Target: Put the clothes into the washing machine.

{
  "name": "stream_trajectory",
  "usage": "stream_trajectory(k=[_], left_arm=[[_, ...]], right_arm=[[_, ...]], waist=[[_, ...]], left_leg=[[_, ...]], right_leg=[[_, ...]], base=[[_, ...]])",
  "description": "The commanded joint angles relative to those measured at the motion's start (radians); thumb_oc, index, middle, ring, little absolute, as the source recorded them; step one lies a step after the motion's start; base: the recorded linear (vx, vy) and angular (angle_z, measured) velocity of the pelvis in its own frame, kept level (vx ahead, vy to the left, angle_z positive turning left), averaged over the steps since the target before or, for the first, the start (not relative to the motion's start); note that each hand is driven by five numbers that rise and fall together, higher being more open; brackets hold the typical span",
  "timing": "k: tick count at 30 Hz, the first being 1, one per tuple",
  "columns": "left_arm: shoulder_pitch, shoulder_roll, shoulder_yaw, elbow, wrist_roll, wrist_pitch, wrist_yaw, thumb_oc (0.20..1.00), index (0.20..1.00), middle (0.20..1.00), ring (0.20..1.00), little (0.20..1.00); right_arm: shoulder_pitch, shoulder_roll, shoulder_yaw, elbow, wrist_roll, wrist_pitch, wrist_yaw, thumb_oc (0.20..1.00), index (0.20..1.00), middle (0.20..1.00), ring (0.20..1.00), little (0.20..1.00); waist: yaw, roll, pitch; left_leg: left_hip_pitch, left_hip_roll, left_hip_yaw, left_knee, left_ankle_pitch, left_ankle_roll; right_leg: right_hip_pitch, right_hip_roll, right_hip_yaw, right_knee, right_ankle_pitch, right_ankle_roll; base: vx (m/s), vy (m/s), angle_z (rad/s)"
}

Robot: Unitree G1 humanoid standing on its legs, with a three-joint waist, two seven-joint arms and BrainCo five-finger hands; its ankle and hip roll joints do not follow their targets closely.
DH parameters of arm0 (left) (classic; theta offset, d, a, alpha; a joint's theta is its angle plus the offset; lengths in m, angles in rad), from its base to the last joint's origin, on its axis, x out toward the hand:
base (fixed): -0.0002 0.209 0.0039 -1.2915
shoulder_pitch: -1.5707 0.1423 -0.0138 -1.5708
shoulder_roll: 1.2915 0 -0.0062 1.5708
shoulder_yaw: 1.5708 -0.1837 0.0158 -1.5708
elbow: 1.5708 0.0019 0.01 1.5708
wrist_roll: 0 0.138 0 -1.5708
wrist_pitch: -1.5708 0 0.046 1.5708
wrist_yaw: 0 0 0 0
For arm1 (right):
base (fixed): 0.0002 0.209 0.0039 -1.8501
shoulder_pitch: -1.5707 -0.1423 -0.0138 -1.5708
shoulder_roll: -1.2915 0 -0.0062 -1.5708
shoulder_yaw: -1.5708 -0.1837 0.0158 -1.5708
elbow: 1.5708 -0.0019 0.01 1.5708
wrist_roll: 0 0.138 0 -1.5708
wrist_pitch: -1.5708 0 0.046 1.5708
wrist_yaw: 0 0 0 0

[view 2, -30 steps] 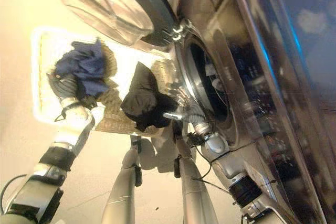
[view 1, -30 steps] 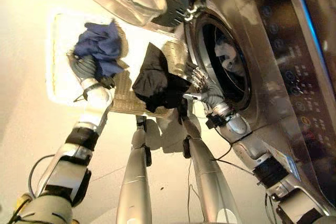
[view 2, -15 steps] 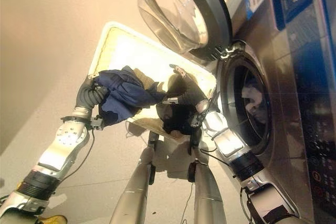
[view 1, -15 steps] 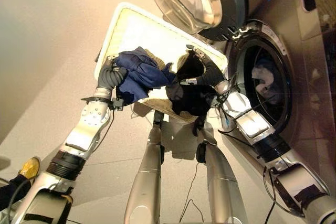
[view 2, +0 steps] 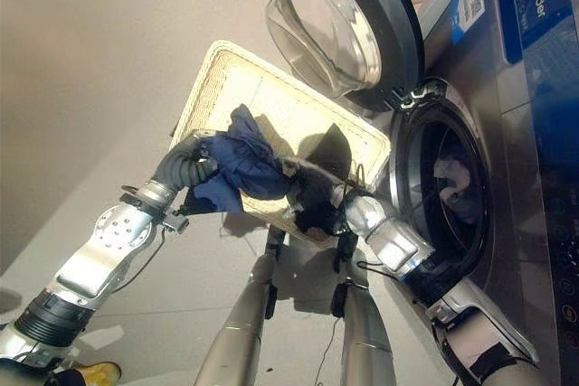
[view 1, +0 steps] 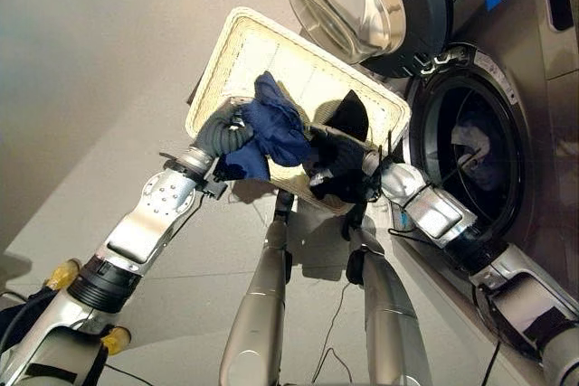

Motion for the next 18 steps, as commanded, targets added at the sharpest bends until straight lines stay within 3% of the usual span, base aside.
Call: stream_trajectory(k=[1, 8, 18], left_arm=[[-0.052, -0.024, -0.022, -0.100, -0.003, -0.067, -0.020, 0.200, 0.200, 0.200, 0.200, 0.200], [-0.085, -0.066, -0.114, -0.069, -0.041, -0.049, -0.045, 0.200, 0.200, 0.200, 0.200, 0.200], [-0.058, -0.108, -0.195, -0.041, -0.125, -0.052, -0.071, 0.200, 0.200, 0.200, 0.200, 0.200]], right_arm=[[-0.004, 0.030, 0.038, -0.087, 0.203, 0.001, 0.061, 1.000, 1.000, 1.000, 1.000, 1.000], [0.059, 0.135, 0.027, -0.109, 0.543, 0.042, 0.036, 1.000, 1.000, 1.000, 1.000, 1.000], [0.160, 0.234, 0.007, -0.153, 0.873, 0.056, -0.037, 1.000, 1.000, 1.000, 1.000, 1.000]], waist=[[-0.033, 0.045, -0.014], [-0.057, 0.049, -0.014], [-0.085, 0.050, -0.014]], left_leg=[[0.016, -0.085, 0.087, -0.033, 0.037, 0.088], [0.015, -0.082, 0.109, -0.039, 0.042, 0.089], [0.010, -0.075, 0.131, -0.058, 0.052, 0.090]], right_leg=[[0.098, 0.032, 0.006, -0.073, 0.031, 0.067], [0.094, 0.035, 0.021, -0.086, 0.042, 0.067], [0.085, 0.036, 0.037, -0.112, 0.066, 0.070]], base=[[-0.01, 0.047, -0.03], [-0.01, 0.046, -0.06], [0.00, 0.036, -0.09]])
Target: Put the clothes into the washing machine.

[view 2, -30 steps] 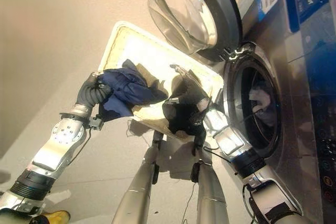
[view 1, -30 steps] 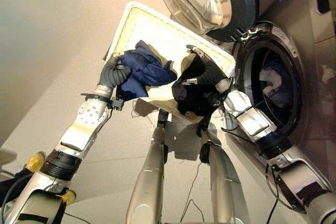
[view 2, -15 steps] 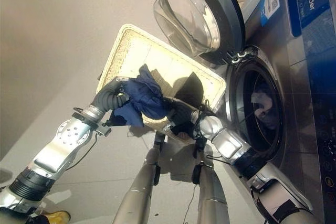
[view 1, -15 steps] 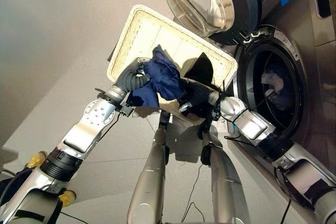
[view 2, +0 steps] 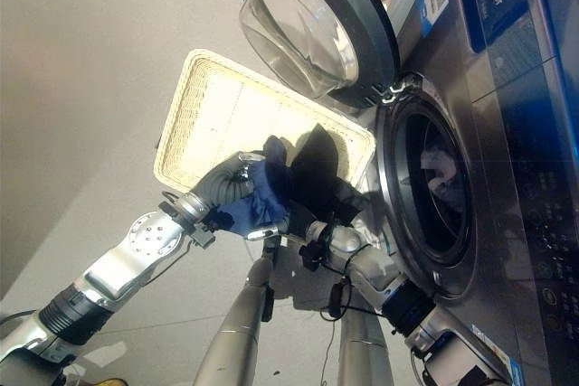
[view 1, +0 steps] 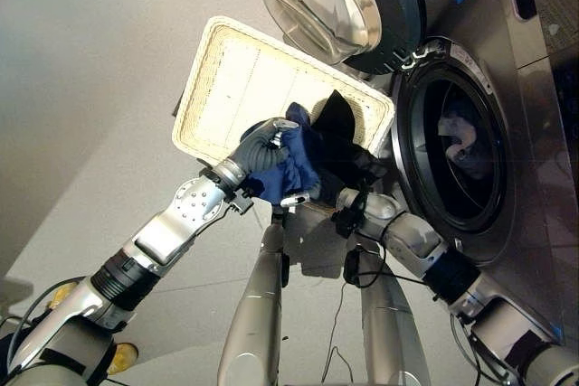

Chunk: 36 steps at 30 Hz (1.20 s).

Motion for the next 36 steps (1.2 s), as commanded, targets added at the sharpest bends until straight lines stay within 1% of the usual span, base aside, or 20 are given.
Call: stream_trajectory(k=[1, 2, 5, 10, 11, 12, 14, 15, 18, 19, 22, 23, 24, 26, 27, 30, 31, 33, 34, 36], left_arm=[[-0.007, -0.076, -0.017, -0.056, -0.077, -0.058, -0.024, 0.200, 0.200, 0.200, 0.200, 0.200], [0.005, -0.087, -0.030, -0.053, -0.085, -0.065, -0.029, 0.200, 0.200, 0.200, 0.200, 0.200], [0.012, -0.104, -0.055, -0.053, -0.099, -0.059, -0.041, 0.200, 0.200, 0.200, 0.200, 0.200], [0.020, -0.123, -0.104, -0.055, -0.111, -0.050, -0.031, 0.200, 0.200, 0.200, 0.200, 0.200], [0.023, -0.128, -0.109, -0.056, -0.114, -0.047, -0.029, 0.200, 0.200, 0.200, 0.200, 0.200], [0.024, -0.137, -0.114, -0.052, -0.105, -0.042, -0.034, 0.200, 0.200, 0.200, 0.200, 0.200], [0.025, -0.141, -0.126, -0.039, -0.101, -0.045, -0.032, 0.200, 0.200, 0.200, 0.200, 0.200], [0.025, -0.140, -0.132, -0.037, -0.099, -0.044, -0.031, 0.200, 0.200, 0.200, 0.200, 0.200], [0.022, -0.137, -0.138, -0.033, -0.091, -0.063, 0.002, 0.200, 0.200, 0.200, 0.200, 0.200], [0.023, -0.138, -0.136, -0.030, -0.078, -0.085, 0.033, 1.000, 1.000, 1.000, 1.000, 1.000], [0.034, -0.140, -0.126, -0.026, -0.049, -0.120, 0.106, 1.000, 1.000, 1.000, 1.000, 1.000], [0.043, -0.147, -0.112, -0.024, -0.009, -0.151, 0.173, 1.000, 1.000, 1.000, 1.000, 1.000], [0.050, -0.150, -0.087, -0.014, 0.065, -0.192, 0.276, 1.000, 1.000, 1.000, 1.000, 1.000], [0.066, -0.153, -0.060, -0.012, 0.120, -0.211, 0.372, 1.000, 1.000, 1.000, 1.000, 1.000], [0.083, -0.155, -0.010, -0.004, 0.189, -0.222, 0.482, 1.000, 1.000, 1.000, 1.000, 1.000], [0.110, -0.152, 0.079, 0.016, 0.298, -0.204, 0.657, 1.000, 1.000, 1.000, 1.000, 1.000], [0.117, -0.146, 0.119, 0.028, 0.347, -0.179, 0.719, 1.000, 1.000, 1.000, 1.000, 1.000], [0.122, -0.130, 0.157, 0.046, 0.366, -0.143, 0.760, 1.000, 1.000, 1.000, 1.000, 1.000], [0.119, -0.121, 0.181, 0.064, 0.345, -0.128, 0.768, 1.000, 1.000, 1.000, 1.000, 1.000], [0.120, -0.103, 0.220, 0.112, 0.324, -0.089, 0.805, 1.000, 1.000, 1.000, 1.000, 1.000]], right_arm=[[0.012, 0.060, 0.002, -0.146, 0.167, -0.027, -0.028, 1.000, 1.000, 1.000, 1.000, 1.000], [0.034, 0.077, 0.006, -0.147, 0.233, -0.036, -0.046, 1.000, 1.000, 1.000, 1.000, 1.000], [0.057, 0.101, 0.008, -0.149, 0.336, -0.048, -0.060, 1.000, 1.000, 1.000, 1.000, 1.000], [0.080, 0.112, 0.023, -0.162, 0.357, -0.092, -0.088, 1.000, 1.000, 1.000, 1.000, 1.000], [0.080, 0.114, 0.026, -0.162, 0.369, -0.095, -0.088, 0.878, 0.878, 0.878, 0.878, 0.878], [0.082, 0.116, 0.029, -0.156, 0.370, -0.107, -0.088, 0.451, 0.451, 0.451, 0.451, 0.451], [0.082, 0.118, 0.030, -0.141, 0.376, -0.114, -0.079, 0.200, 0.200, 0.200, 0.200, 0.200], [0.087, 0.119, 0.034, -0.138, 0.359, -0.122, -0.079, 0.200, 0.200, 0.200, 0.200, 0.200], [0.082, 0.108, 0.035, -0.135, 0.359, -0.110, -0.082, 0.200, 0.200, 0.200, 0.200, 0.200], [0.087, 0.106, 0.036, -0.128, 0.358, -0.098, -0.078, 0.200, 0.200, 0.200, 0.200, 0.200], [0.097, 0.102, 0.035, -0.116, 0.354, -0.076, -0.075, 0.200, 0.200, 0.200, 0.200, 0.200], [0.104, 0.100, 0.035, -0.106, 0.350, -0.060, -0.073, 0.200, 0.200, 0.200, 0.200, 0.200], [0.112, 0.097, 0.023, -0.086, 0.327, -0.048, -0.059, 0.200, 0.200, 0.200, 0.200, 0.200], [0.125, 0.094, 0.016, -0.075, 0.313, -0.034, -0.061, 0.200, 0.200, 0.200, 0.200, 0.200], [0.137, 0.086, -0.007, -0.055, 0.293, -0.016, -0.060, 0.200, 0.200, 0.200, 0.200, 0.200], [0.153, 0.072, -0.051, -0.009, 0.291, -0.001, -0.067, 0.200, 0.200, 0.200, 0.200, 0.200], [0.158, 0.067, -0.074, 0.010, 0.286, -0.005, -0.076, 0.200, 0.200, 0.200, 0.200, 0.200], [0.163, 0.058, -0.104, 0.029, 0.312, -0.010, -0.090, 0.200, 0.200, 0.200, 0.200, 0.200], [0.159, 0.049, -0.124, 0.043, 0.333, -0.015, -0.098, 0.200, 0.200, 0.200, 0.200, 0.200], [0.159, 0.028, -0.172, 0.086, 0.391, -0.047, -0.107, 0.200, 0.200, 0.200, 0.200, 0.200]], waist=[[-0.036, 0.049, -0.015], [-0.040, 0.049, -0.015], [-0.046, 0.049, -0.015], [-0.056, 0.047, -0.015], [-0.057, 0.047, -0.015], [-0.057, 0.048, -0.015], [-0.059, 0.048, -0.015], [-0.059, 0.047, -0.015], [-0.062, 0.046, -0.015], [-0.062, 0.045, -0.015], [-0.063, 0.044, -0.015], [-0.061, 0.043, -0.015], [-0.058, 0.042, -0.015], [-0.056, 0.039, -0.015], [-0.051, 0.037, -0.015], [-0.044, 0.032, -0.015], [-0.041, 0.030, -0.015], [-0.042, 0.029, -0.015], [-0.042, 0.030, -0.015], [-0.046, 0.031, -0.015]], left_leg=[[-0.003, -0.080, 0.076, -0.050, 0.059, 0.076], [0.005, -0.080, 0.079, -0.054, 0.055, 0.077], [-0.004, -0.079, 0.083, -0.057, 0.063, 0.077], [-0.003, -0.079, 0.088, -0.067, 0.066, 0.080], [-0.004, -0.078, 0.090, -0.069, 0.066, 0.080], [-0.003, -0.078, 0.089, -0.070, 0.067, 0.080], [-0.004, -0.078, 0.090, -0.071, 0.068, 0.080], [-0.006, -0.079, 0.088, -0.069, 0.069, 0.080], [-0.012, -0.079, 0.087, -0.068, 0.075, 0.079], [-0.013, -0.080, 0.087, -0.067, 0.075, 0.080], [-0.008, -0.079, 0.086, -0.067, 0.071, 0.079], [-0.008, -0.079, 0.084, -0.066, 0.071, 0.079], [-0.015, -0.079, 0.081, -0.066, 0.076, 0.079], [-0.009, -0.079, 0.077, -0.066, 0.071, 0.078], [-0.008, -0.079, 0.073, -0.067, 0.070, 0.077], [-0.009, -0.080, 0.066, -0.062, 0.066, 0.074], [-0.017, -0.080, 0.064, -0.057, 0.069, 0.072], [-0.010, -0.080, 0.064, -0.053, 0.061, 0.069], [-0.018, -0.078, 0.065, -0.051, 0.068, 0.067], [-0.010, -0.075, 0.067, -0.047, 0.057, 0.062]], right_leg=[[0.075, 0.024, -0.009, -0.064, 0.038, 0.061], [0.082, 0.023, -0.007, -0.067, 0.034, 0.061], [0.073, 0.024, -0.003, -0.071, 0.045, 0.061], [0.070, 0.024, 0.003, -0.079, 0.052, 0.062], [0.069, 0.024, 0.004, -0.080, 0.054, 0.062], [0.070, 0.023, 0.004, -0.082, 0.054, 0.062], [0.069, 0.023, 0.004, -0.084, 0.057, 0.061], [0.067, 0.024, 0.006, -0.082, 0.058, 0.062], [0.063, 0.025, 0.008, -0.087, 0.069, 0.061], [0.062, 0.026, 0.010, -0.088, 0.069, 0.060], [0.066, 0.027, 0.012, -0.085, 0.063, 0.058], [0.065, 0.027, 0.013, -0.085, 0.062, 0.059], [0.060, 0.029, 0.012, -0.086, 0.066, 0.058], [0.064, 0.030, 0.013, -0.082, 0.058, 0.057], [0.065, 0.031, 0.011, -0.080, 0.054, 0.056], [0.064, 0.031, 0.008, -0.073, 0.047, 0.055], [0.057, 0.032, 0.006, -0.071, 0.050, 0.054], [0.061, 0.033, 0.007, -0.063, 0.040, 0.053], [0.054, 0.034, 0.006, -0.065, 0.048, 0.052], [0.058, 0.033, 0.008, -0.055, 0.035, 0.052]], base=[[0.01, 0.027, -0.11], [0.00, 0.039, -0.14], [0.01, 0.027, -0.09], [0.00, 0.008, -0.04], [0.00, 0.000, 0.00], [0.00, 0.000, 0.00], [0.00, -0.003, -0.06], [0.02, -0.013, -0.05], [0.00, 0.000, 0.00], [0.00, 0.000, 0.00], [0.00, 0.000, 0.00], [0.00, -0.041, -0.01], [0.01, -0.047, 0.00], [0.02, -0.056, 0.00], [0.02, -0.081, 0.00], [0.01, -0.090, 0.00], [0.02, -0.074, 0.01], [0.01, -0.028, 0.01], [0.03, -0.016, 0.01], [0.02, -0.001, 0.00]])
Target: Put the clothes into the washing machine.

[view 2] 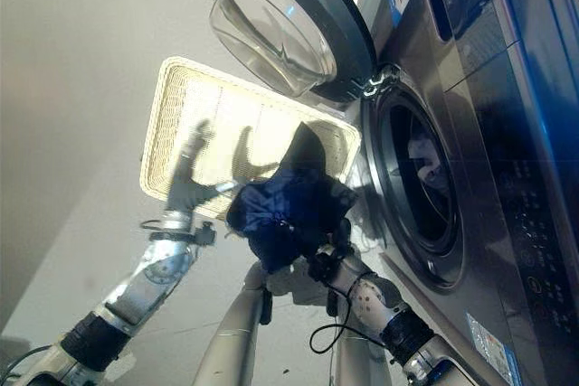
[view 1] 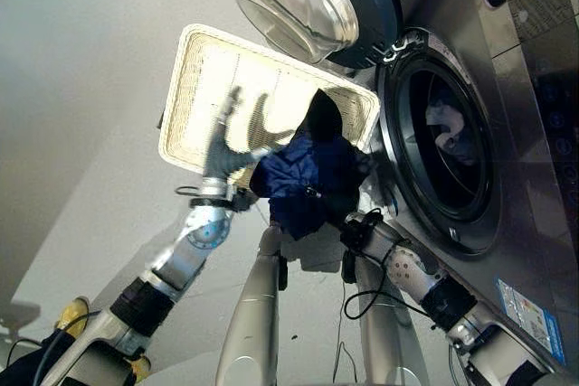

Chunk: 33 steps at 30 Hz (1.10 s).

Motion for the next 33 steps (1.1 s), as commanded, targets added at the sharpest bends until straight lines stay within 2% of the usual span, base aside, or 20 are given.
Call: stream_trajectory(k=[1, 4, 5, 9, 10, 12, 13, 19, 20, 21, 22, 23, 24, 25, 26, 28, 30, 31, 32, 33], left_arm=[[-0.017, 0.017, 0.069, 0.025, 0.005, 0.044, 0.092, 1.000, 1.000, 1.000, 1.000, 1.000], [-0.028, 0.022, 0.089, 0.089, -0.054, 0.093, 0.116, 1.000, 1.000, 1.000, 1.000, 1.000], [-0.032, 0.015, 0.105, 0.135, -0.117, 0.093, 0.108, 1.000, 1.000, 1.000, 1.000, 1.000], [-0.047, -0.010, 0.115, 0.249, -0.163, 0.109, 0.101, 1.000, 1.000, 1.000, 1.000, 1.000], [-0.048, -0.014, 0.113, 0.266, -0.163, 0.106, 0.101, 1.000, 1.000, 1.000, 1.000, 1.000], [-0.055, -0.025, 0.116, 0.326, -0.182, 0.082, 0.083, 1.000, 1.000, 1.000, 1.000, 1.000], [-0.056, -0.023, 0.107, 0.359, -0.198, 0.070, 0.079, 1.000, 1.000, 1.000, 1.000, 1.000], [-0.049, 0.019, 0.091, 0.414, -0.253, 0.040, 0.033, 1.000, 1.000, 1.000, 1.000, 1.000], [-0.038, 0.029, 0.088, 0.420, -0.257, 0.030, 0.022, 1.000, 1.000, 1.000, 1.000, 1.000], [-0.020, 0.047, 0.093, 0.422, -0.266, 0.015, 0.004, 1.000, 1.000, 1.000, 1.000, 1.000], [-0.004, 0.060, 0.098, 0.420, -0.279, 0.006, -0.006, 1.000, 1.000, 1.000, 1.000, 1.000], [0.014, 0.079, 0.089, 0.420, -0.294, -0.007, -0.011, 1.000, 1.000, 1.000, 1.000, 1.000], [0.023, 0.088, 0.083, 0.421, -0.301, -0.010, -0.014, 1.000, 1.000, 1.000, 1.000, 1.000], [0.027, 0.100, 0.077, 0.420, -0.302, -0.001, -0.023, 1.000, 1.000, 1.000, 1.000, 1.000], [0.031, 0.112, 0.065, 0.414, -0.295, 0.016, -0.029, 1.000, 1.000, 1.000, 1.000, 1.000], [0.034, 0.114, 0.066, 0.409, -0.298, 0.027, -0.038, 1.000, 1.000, 1.000, 1.000, 1.000], [0.038, 0.106, 0.059, 0.415, -0.307, 0.030, -0.054, 1.000, 1.000, 1.000, 1.000, 1.000], [0.031, 0.091, 0.052, 0.421, -0.299, 0.031, -0.054, 1.000, 1.000, 1.000, 1.000, 1.000], [0.029, 0.087, 0.050, 0.423, -0.297, 0.033, -0.054, 1.000, 1.000, 1.000, 1.000, 1.000], [0.016, 0.072, 0.041, 0.422, -0.295, 0.045, -0.057, 1.000, 1.000, 1.000, 1.000, 1.000]], right_arm=[[0.011, -0.013, -0.061, -0.048, 0.112, -0.054, -0.008, 0.200, 0.200, 0.200, 0.200, 0.200], [-0.007, -0.022, -0.115, -0.010, 0.198, -0.125, -0.023, 0.200, 0.200, 0.200, 0.200, 0.200], [-0.029, -0.023, -0.153, 0.004, 0.263, -0.154, -0.036, 0.200, 0.200, 0.200, 0.200, 0.200], [-0.117, -0.017, -0.276, 0.077, 0.515, -0.298, -0.107, 0.200, 0.200, 0.200, 0.200, 0.200], [-0.133, -0.016, -0.298, 0.089, 0.537, -0.311, -0.120, 0.200, 0.200, 0.200, 0.200, 0.200], [-0.212, -0.044, -0.391, 0.160, 0.637, -0.395, -0.173, 0.200, 0.200, 0.200, 0.200, 0.200], [-0.266, -0.074, -0.460, 0.212, 0.667, -0.474, -0.226, 0.200, 0.200, 0.200, 0.200, 0.200], [-0.398, -0.252, -0.624, 0.401, 0.755, -0.749, -0.387, 0.200, 0.200, 0.200, 0.200, 0.200], [-0.402, -0.296, -0.662, 0.427, 0.802, -0.829, -0.397, 0.200, 0.200, 0.200, 0.200, 0.200], [-0.399, -0.348, -0.709, 0.441, 0.905, -0.997, -0.375, 0.200, 0.200, 0.200, 0.200, 0.200], [-0.394, -0.369, -0.763, 0.413, 0.916, -1.120, -0.360, 0.200, 0.200, 0.200, 0.200, 0.200], [-0.368, -0.376, -0.827, 0.358, 0.916, -1.305, -0.377, 0.200, 0.200, 0.200, 0.200, 0.200], [-0.341, -0.372, -0.864, 0.315, 0.916, -1.410, -0.404, 0.200, 0.200, 0.200, 0.200, 0.200], [-0.300, -0.358, -0.909, 0.242, 0.916, -1.529, -0.495, 0.200, 0.200, 0.200, 0.200, 0.200], [-0.280, -0.374, -0.932, 0.213, 0.916, -1.588, -0.536, 0.200, 0.200, 0.200, 0.200, 0.200], [-0.275, -0.391, -0.939, 0.211, 0.916, -1.588, -0.539, 0.200, 0.200, 0.200, 0.200, 0.200], [-0.289, -0.397, -0.946, 0.204, 0.916, -1.514, -0.531, 0.200, 0.200, 0.200, 0.200, 0.200], [-0.306, -0.384, -0.943, 0.191, 0.916, -1.454, -0.503, 0.871, 0.871, 0.871, 0.871, 0.871], [-0.309, -0.380, -0.942, 0.191, 0.916, -1.435, -0.495, 1.000, 1.000, 1.000, 1.000, 1.000], [-0.331, -0.337, -0.921, 0.155, 0.916, -1.300, -0.440, 1.000, 1.000, 1.000, 1.000, 1.000]], waist=[[-0.023, 0.032, -0.014], [-0.028, 0.034, -0.014], [-0.032, 0.036, -0.014], [-0.036, 0.046, -0.014], [-0.037, 0.048, -0.014], [-0.035, 0.056, -0.014], [-0.033, 0.063, -0.014], [-0.025, 0.081, -0.014], [-0.025, 0.083, -0.014], [-0.024, 0.086, -0.014], [-0.029, 0.090, -0.014], [-0.034, 0.093, -0.014], [-0.040, 0.095, -0.014], [-0.044, 0.097, -0.014], [-0.048, 0.100, -0.014], [-0.046, 0.103, -0.014], [-0.046, 0.111, -0.014], [-0.044, 0.116, -0.014], [-0.043, 0.117, -0.014], [-0.036, 0.124, -0.014]], left_leg=[[-0.035, -0.074, 0.027, -0.020, 0.065, 0.048], [-0.034, -0.071, 0.033, -0.016, 0.062, 0.044], [-0.037, -0.068, 0.038, -0.014, 0.062, 0.042], [-0.042, -0.063, 0.050, -0.014, 0.059, 0.036], [-0.042, -0.062, 0.052, -0.014, 0.059, 0.035], [-0.042, -0.060, 0.056, -0.015, 0.056, 0.031], [-0.030, -0.063, 0.057, -0.014, 0.041, 0.029], [-0.044, -0.067, 0.052, -0.003, 0.040, 0.030], [-0.035, -0.068, 0.049, 0.000, 0.026, 0.029], [-0.037, -0.068, 0.047, 0.004, 0.022, 0.030], [-0.046, -0.068, 0.046, 0.005, 0.031, 0.034], [-0.039, -0.071, 0.039, 0.009, 0.017, 0.037], [-0.039, -0.073, 0.034, 0.016, 0.012, 0.039], [-0.057, -0.073, 0.031, 0.031, 0.023, 0.038], [-0.062, -0.073, 0.031, 0.042, 0.020, 0.041], [-0.062, -0.074, 0.030, 0.046, 0.018, 0.043], [-0.058, -0.075, 0.033, 0.053, 0.013, 0.040], [-0.058, -0.078, 0.032, 0.055, 0.014, 0.041], [-0.059, -0.079, 0.032, 0.055, 0.014, 0.041], [-0.060, -0.087, 0.030, 0.059, 0.015, 0.043]], right_leg=[[0.048, 0.030, -0.022, -0.021, 0.023, 0.043], [0.045, 0.032, -0.018, -0.016, 0.018, 0.042], [0.040, 0.034, -0.014, -0.013, 0.019, 0.042], [0.031, 0.036, -0.009, -0.009, 0.017, 0.043], [0.031, 0.036, -0.009, -0.009, 0.017, 0.044], [0.030, 0.035, -0.009, -0.009, 0.015, 0.045], [0.040, 0.034, -0.009, -0.005, 0.002, 0.047], [0.027, 0.037, -0.010, 0.010, 0.003, 0.041], [0.034, 0.036, -0.010, 0.020, -0.013, 0.042], [0.033, 0.035, -0.011, 0.025, -0.017, 0.041], [0.024, 0.038, -0.009, 0.025, -0.007, 0.038], [0.028, 0.041, -0.004, 0.037, -0.023, 0.038], [0.024, 0.042, 0.000, 0.048, -0.029, 0.038], [0.003, 0.039, 0.005, 0.055, -0.013, 0.037], [-0.004, 0.035, 0.010, 0.065, -0.015, 0.037], [-0.003, 0.035, 0.010, 0.073, -0.021, 0.037], [-0.003, 0.032, 0.010, 0.086, -0.030, 0.038], [-0.004, 0.030, 0.010, 0.086, -0.031, 0.039], [-0.004, 0.029, 0.010, 0.087, -0.031, 0.039], [-0.003, 0.026, 0.010, 0.085, -0.030, 0.039]], base=[[0.00, 0.000, 0.00], [0.02, 0.000, -0.02], [0.03, -0.009, -0.05], [0.02, -0.025, -0.10], [0.03, -0.013, -0.12], [0.05, -0.011, -0.08], [0.04, -0.019, -0.07], [0.05, -0.040, -0.04], [0.08, -0.055, 0.02], [0.06, -0.059, 0.01], [0.06, -0.058, 0.06], [0.07, -0.046, 0.06], [0.08, -0.031, 0.10], [0.08, -0.014, 0.09], [0.05, -0.001, 0.10], [0.06, 0.012, 0.03], [0.06, 0.041, 0.00], [0.03, 0.037, -0.02], [0.04, 0.019, -0.03], [0.04, 0.000, -0.02]])
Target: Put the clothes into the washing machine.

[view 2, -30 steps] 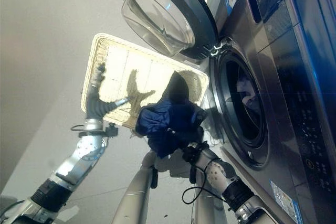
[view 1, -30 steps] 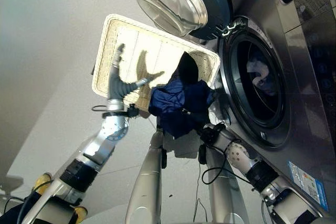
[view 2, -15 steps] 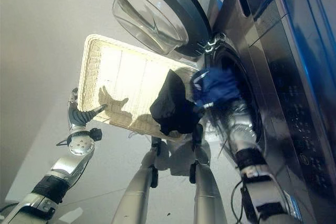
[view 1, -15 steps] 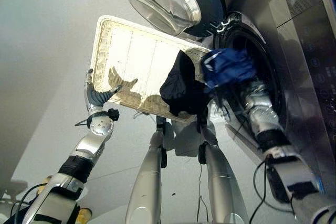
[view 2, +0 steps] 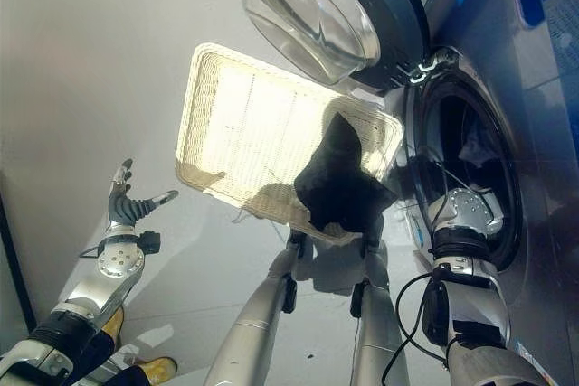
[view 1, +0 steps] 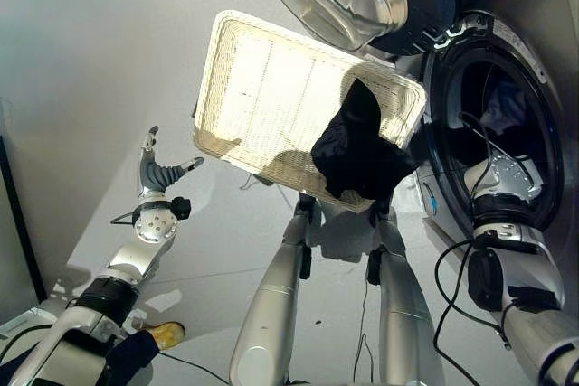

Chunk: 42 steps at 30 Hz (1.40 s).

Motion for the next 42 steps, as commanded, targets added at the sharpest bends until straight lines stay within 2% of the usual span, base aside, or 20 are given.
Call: stream_trajectory(k=[1, 2, 3, 6, 7, 9, 10, 12, 14, 16, 18, 19, 20, 21, 24, 25, 29, 33, 39, 42], left_arm=[[-0.007, -0.044, 0.042, 0.010, 0.000, 0.011, 0.000, 1.000, 1.000, 1.000, 1.000, 1.000], [-0.009, -0.048, 0.040, 0.006, 0.003, 0.015, -0.002, 1.000, 1.000, 1.000, 1.000, 1.000], [-0.009, -0.061, 0.039, 0.001, 0.005, 0.024, -0.001, 1.000, 1.000, 1.000, 1.000, 1.000], [-0.011, -0.070, 0.025, -0.002, 0.007, 0.030, 0.005, 1.000, 1.000, 1.000, 1.000, 1.000], [-0.015, -0.075, 0.019, 0.004, 0.005, 0.028, 0.009, 1.000, 1.000, 1.000, 1.000, 1.000], [-0.022, -0.087, 0.008, 0.010, 0.002, 0.029, 0.021, 1.000, 1.000, 1.000, 1.000, 1.000], [-0.023, -0.091, 0.006, 0.019, -0.004, 0.022, 0.021, 1.000, 1.000, 1.000, 1.000, 1.000], [-0.023, -0.095, -0.002, 0.030, -0.012, 0.007, 0.021, 1.000, 1.000, 1.000, 1.000, 1.000], [-0.019, -0.111, -0.006, 0.028, -0.025, 0.003, 0.026, 1.000, 1.000, 1.000, 1.000, 1.000], [-0.003, -0.123, 0.000, 0.029, -0.038, 0.000, 0.030, 1.000, 1.000, 1.000, 1.000, 1.000], [0.008, -0.130, 0.006, 0.034, -0.044, -0.008, 0.029, 1.000, 1.000, 1.000, 1.000, 1.000], [0.021, -0.137, 0.013, 0.039, -0.050, -0.015, 0.025, 1.000, 1.000, 1.000, 1.000, 1.000], [0.042, -0.155, 0.019, 0.051, -0.036, -0.028, 0.025, 1.000, 1.000, 1.000, 1.000, 1.000], [0.057, -0.166, 0.021, 0.058, -0.022, -0.032, 0.025, 1.000, 1.000, 1.000, 1.000, 1.000], [0.107, -0.205, 0.022, 0.105, 0.007, -0.051, 0.029, 1.000, 1.000, 1.000, 1.000, 1.000], [0.137, -0.233, 0.026, 0.133, 0.002, -0.066, 0.036, 1.000, 1.000, 1.000, 1.000, 1.000], [0.208, -0.301, 0.053, 0.198, -0.038, -0.141, 0.027, 1.000, 1.000, 1.000, 1.000, 1.000], [0.269, -0.362, 0.086, 0.255, -0.104, -0.218, -0.013, 1.000, 1.000, 1.000, 1.000, 1.000], [0.301, -0.405, 0.103, 0.280, -0.211, -0.256, -0.044, 1.000, 1.000, 1.000, 1.000, 1.000], [0.307, -0.420, 0.113, 0.298, -0.243, -0.258, -0.058, 1.000, 1.000, 1.000, 1.000, 1.000]], right_arm=[[0.107, -0.225, -0.073, -0.225, -0.009, 0.076, 0.105, 1.000, 1.000, 1.000, 1.000, 1.000], [0.100, -0.201, -0.058, -0.238, -0.009, 0.118, 0.113, 1.000, 1.000, 1.000, 1.000, 1.000], [0.097, -0.141, -0.019, -0.248, -0.009, 0.249, 0.132, 1.000, 1.000, 1.000, 1.000, 1.000], [0.090, -0.060, 0.066, -0.221, -0.009, 0.491, 0.185, 1.000, 1.000, 1.000, 1.000, 1.000], [0.095, -0.039, 0.112, -0.144, -0.009, 0.700, 0.236, 1.000, 1.000, 1.000, 1.000, 1.000], [0.090, -0.034, 0.183, -0.058, -0.009, 0.888, 0.319, 1.000, 1.000, 1.000, 1.000, 1.000], [0.089, -0.046, 0.212, -0.023, -0.009, 0.942, 0.360, 1.000, 1.000, 1.000, 1.000, 1.000], [0.090, -0.081, 0.281, 0.037, -0.009, 0.982, 0.433, 1.000, 1.000, 1.000, 1.000, 1.000], [0.095, -0.080, 0.318, 0.043, -0.143, 0.936, 0.468, 1.000, 1.000, 1.000, 1.000, 1.000], [0.113, -0.072, 0.338, 0.029, -0.276, 0.850, 0.471, 1.000, 1.000, 1.000, 1.000, 1.000], [0.123, -0.068, 0.342, 0.020, -0.341, 0.810, 0.459, 1.000, 1.000, 1.000, 1.000, 1.000], [0.137, -0.064, 0.343, 0.009, -0.381, 0.766, 0.452, 1.000, 1.000, 1.000, 1.000, 1.000], [0.164, -0.045, 0.339, -0.017, -0.428, 0.677, 0.434, 1.000, 1.000, 1.000, 1.000, 1.000], [0.186, -0.025, 0.334, -0.044, -0.431, 0.645, 0.443, 1.000, 1.000, 1.000, 1.000, 1.000], [0.277, 0.055, 0.341, -0.133, -0.484, 0.599, 0.435, 1.000, 1.000, 1.000, 1.000, 1.000], [0.341, 0.099, 0.363, -0.183, -0.550, 0.578, 0.416, 1.000, 1.000, 1.000, 1.000, 1.000], [0.482, 0.177, 0.421, -0.271, -0.601, 0.563, 0.416, 1.000, 1.000, 1.000, 1.000, 1.000], [0.609, 0.242, 0.475, -0.297, -0.580, 0.581, 0.501, 1.000, 1.000, 1.000, 1.000, 1.000], [0.632, 0.264, 0.536, -0.306, -0.637, 0.621, 0.473, 1.000, 1.000, 1.000, 1.000, 1.000], [0.635, 0.272, 0.549, -0.313, -0.601, 0.624, 0.464, 1.000, 1.000, 1.000, 1.000, 1.000]], waist=[[-0.094, 0.054, -0.028], [-0.090, 0.056, -0.028], [-0.086, 0.059, -0.028], [-0.077, 0.061, -0.028], [-0.074, 0.060, -0.028], [-0.072, 0.058, -0.028], [-0.071, 0.056, -0.028], [-0.068, 0.054, -0.028], [-0.068, 0.053, -0.028], [-0.067, 0.050, -0.028], [-0.067, 0.048, -0.028], [-0.067, 0.045, -0.028], [-0.069, 0.041, -0.028], [-0.071, 0.039, -0.028], [-0.078, 0.032, -0.028], [-0.085, 0.028, -0.028], [-0.102, 0.017, -0.028], [-0.114, 0.005, -0.028], [-0.106, 0.003, -0.028], [-0.104, -0.002, -0.028]], left_leg=[[-0.004, -0.056, -0.020, 0.010, 0.054, -0.006], [-0.004, -0.057, -0.019, 0.011, 0.054, -0.005], [-0.007, -0.059, -0.017, 0.014, 0.055, -0.003], [-0.011, -0.059, -0.013, 0.015, 0.057, -0.002], [-0.013, -0.060, -0.011, 0.014, 0.058, -0.001], [-0.016, -0.054, -0.002, 0.009, 0.063, -0.003], [-0.016, -0.052, 0.001, 0.003, 0.066, -0.004], [-0.016, -0.048, 0.006, -0.008, 0.071, -0.005], [-0.015, -0.046, 0.010, -0.021, 0.077, -0.006], [-0.013, -0.046, 0.011, -0.032, 0.081, -0.005], [-0.014, -0.047, 0.010, -0.037, 0.084, -0.004], [-0.014, -0.047, 0.010, -0.040, 0.086, -0.003], [-0.016, -0.048, 0.009, -0.043, 0.086, 0.000], [-0.018, -0.049, 0.009, -0.044, 0.086, 0.001], [-0.020, -0.048, 0.010, -0.050, 0.091, 0.005], [-0.020, -0.045, 0.013, -0.054, 0.093, 0.006], [-0.020, -0.039, 0.019, -0.062, 0.097, 0.007], [-0.013, -0.035, 0.017, -0.076, 0.102, 0.006], [0.007, -0.036, 0.002, -0.110, 0.116, 0.004], [0.016, -0.037, -0.003, -0.117, 0.120, 0.004]], right_leg=[[0.027, 0.059, -0.037, 0.127, -0.067, 0.009], [0.028, 0.057, -0.041, 0.127, -0.067, 0.009], [0.026, 0.053, -0.047, 0.126, -0.066, 0.009], [0.026, 0.050, -0.053, 0.123, -0.064, 0.009], [0.026, 0.049, -0.057, 0.121, -0.063, 0.008], [0.023, 0.051, -0.062, 0.120, -0.063, 0.007], [0.023, 0.053, -0.063, 0.119, -0.064, 0.006], [0.025, 0.057, -0.065, 0.115, -0.066, 0.004], [0.027, 0.062, -0.064, 0.109, -0.068, 0.001], [0.031, 0.067, -0.064, 0.101, -0.067, -0.001], [0.030, 0.070, -0.062, 0.098, -0.066, -0.001], [0.030, 0.072, -0.062, 0.095, -0.063, -0.001], [0.028, 0.075, -0.060, 0.091, -0.060, 0.000], [0.025, 0.076, -0.059, 0.091, -0.057, 0.001], [0.023, 0.081, -0.055, 0.084, -0.049, 0.001], [0.022, 0.082, -0.051, 0.081, -0.046, 0.000], [0.022, 0.086, -0.039, 0.075, -0.043, -0.001], [0.030, 0.085, -0.028, 0.064, -0.038, 0.000], [0.052, 0.078, -0.021, 0.035, -0.024, 0.005], [0.062, 0.074, -0.023, 0.024, -0.018, 0.008]], base=[[0.04, -0.012, -0.02], [0.00, 0.000, 0.00], [0.00, 0.000, 0.00], [0.00, 0.000, 0.00], [0.00, 0.000, 0.00], [0.00, 0.019, -0.02], [-0.01, 0.038, -0.06], [-0.02, 0.035, -0.13], [-0.02, 0.034, -0.22], [-0.03, 0.029, 0.01], [-0.03, 0.020, 0.22], [-0.05, 0.019, 0.10], [-0.06, 0.025, 0.02], [-0.07, 0.036, -0.03], [-0.05, 0.070, -0.02], [-0.06, 0.127, -0.03], [-0.05, 0.102, -0.02], [-0.06, 0.092, 0.00], [-0.07, 0.048, -0.02], [-0.06, 0.026, 0.03]])
